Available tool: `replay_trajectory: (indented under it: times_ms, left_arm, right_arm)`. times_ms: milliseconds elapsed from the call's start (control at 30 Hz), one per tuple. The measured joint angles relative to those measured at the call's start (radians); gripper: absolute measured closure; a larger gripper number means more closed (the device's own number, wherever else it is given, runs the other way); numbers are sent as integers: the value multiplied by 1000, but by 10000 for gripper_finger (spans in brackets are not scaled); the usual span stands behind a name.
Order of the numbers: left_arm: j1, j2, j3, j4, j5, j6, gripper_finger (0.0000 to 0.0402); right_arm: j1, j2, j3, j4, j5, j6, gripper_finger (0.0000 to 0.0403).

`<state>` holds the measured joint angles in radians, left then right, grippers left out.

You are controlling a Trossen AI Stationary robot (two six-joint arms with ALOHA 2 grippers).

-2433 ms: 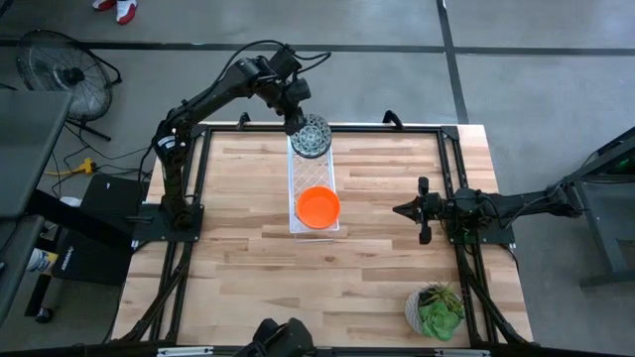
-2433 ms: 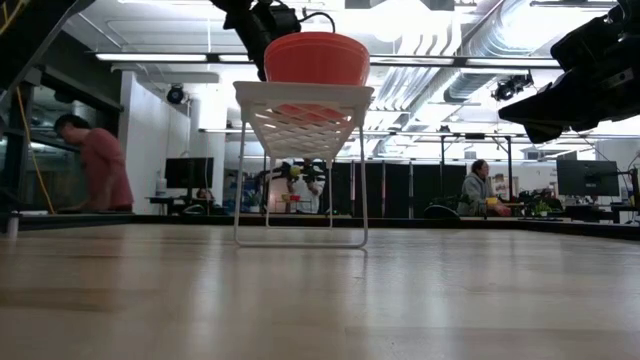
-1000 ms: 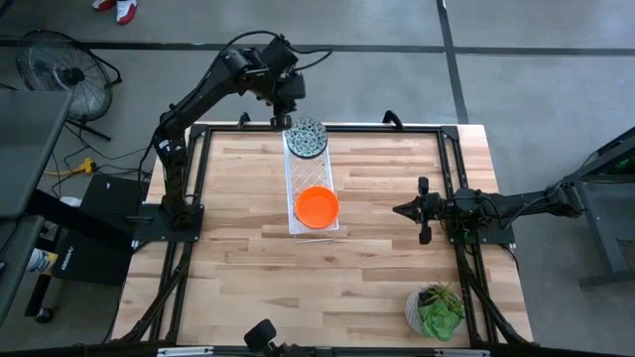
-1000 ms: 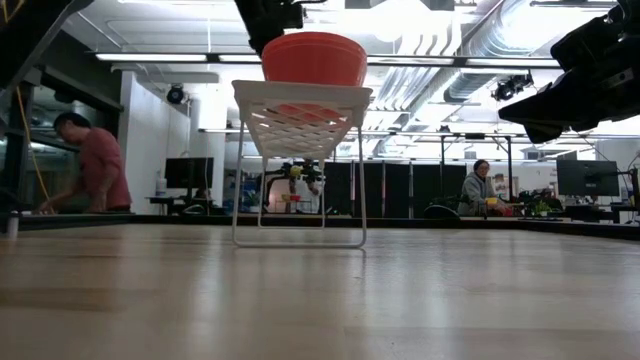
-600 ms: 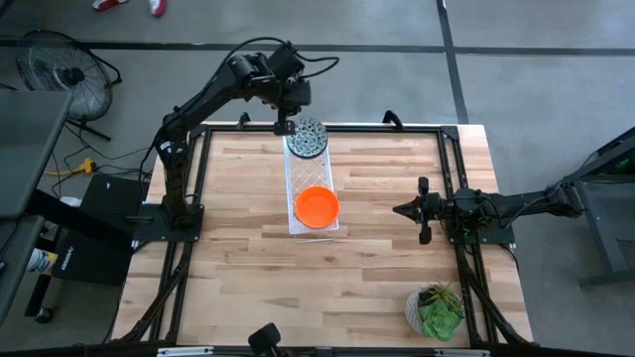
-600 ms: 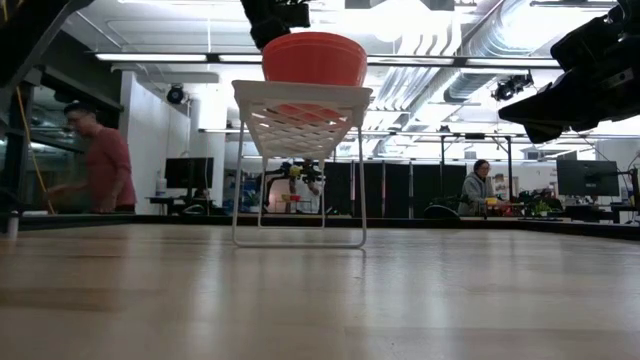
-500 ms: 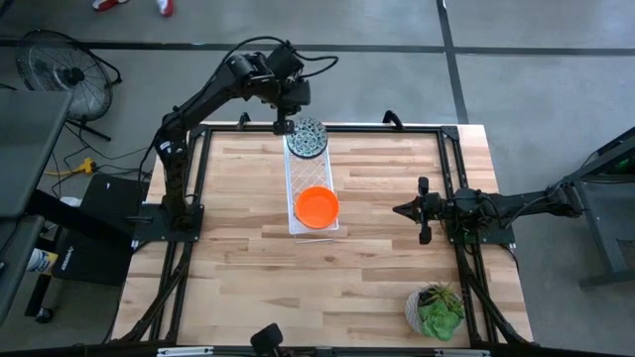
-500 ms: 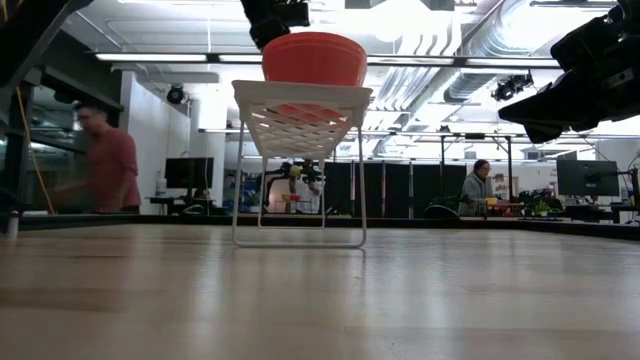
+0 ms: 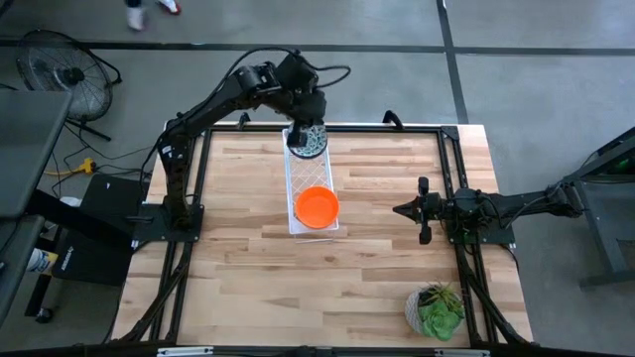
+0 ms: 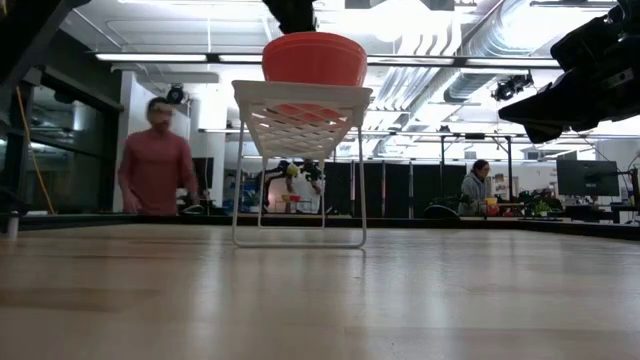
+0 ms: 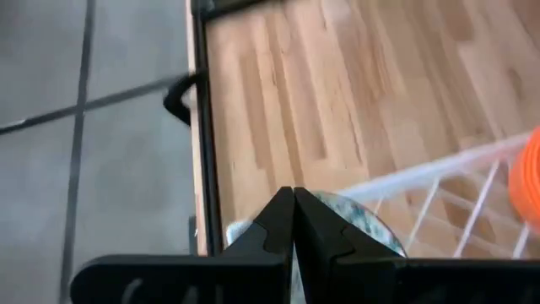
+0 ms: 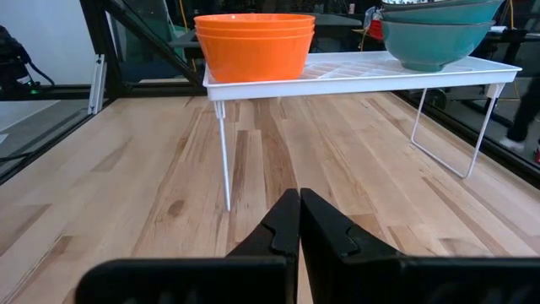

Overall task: Pick & Place Mini bowls
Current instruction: Stack the white bowl on the white bowls on the shelf

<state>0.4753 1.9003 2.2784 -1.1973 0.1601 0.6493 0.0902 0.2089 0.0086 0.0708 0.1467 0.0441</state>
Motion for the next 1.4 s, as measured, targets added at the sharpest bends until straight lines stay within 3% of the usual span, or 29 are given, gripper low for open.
replay_trajectory:
  times_ms: [200,433,600,700,933,1067,1233,1400]
  left_arm:
    - [-1,-20,-1,121,194,-39,401]
    - [-47,-22,-41,197,170,-47,401]
    - [-34,-79,-268,285,165,-74,401]
    - [-11,-162,-434,423,171,-87,402]
    - [72,-370,-755,725,260,-102,401]
    - [149,-453,-910,842,366,-130,401]
    - [220,-518,-1046,925,409,-153,401]
    - [271,-514,-1101,937,422,-155,401]
  right_arm:
    - [0,0,0,0,0,0,402]
    - [0,0,0,0,0,0,402]
    - [0,0,0,-1,0,0,402]
    - [0,0,0,0,0,0,402]
    - [0,0,0,0,0,0,402]
    - [0,0,0,0,0,0,402]
    - [0,0,0,0,0,0,402]
    - [0,0,0,0,0,0,402]
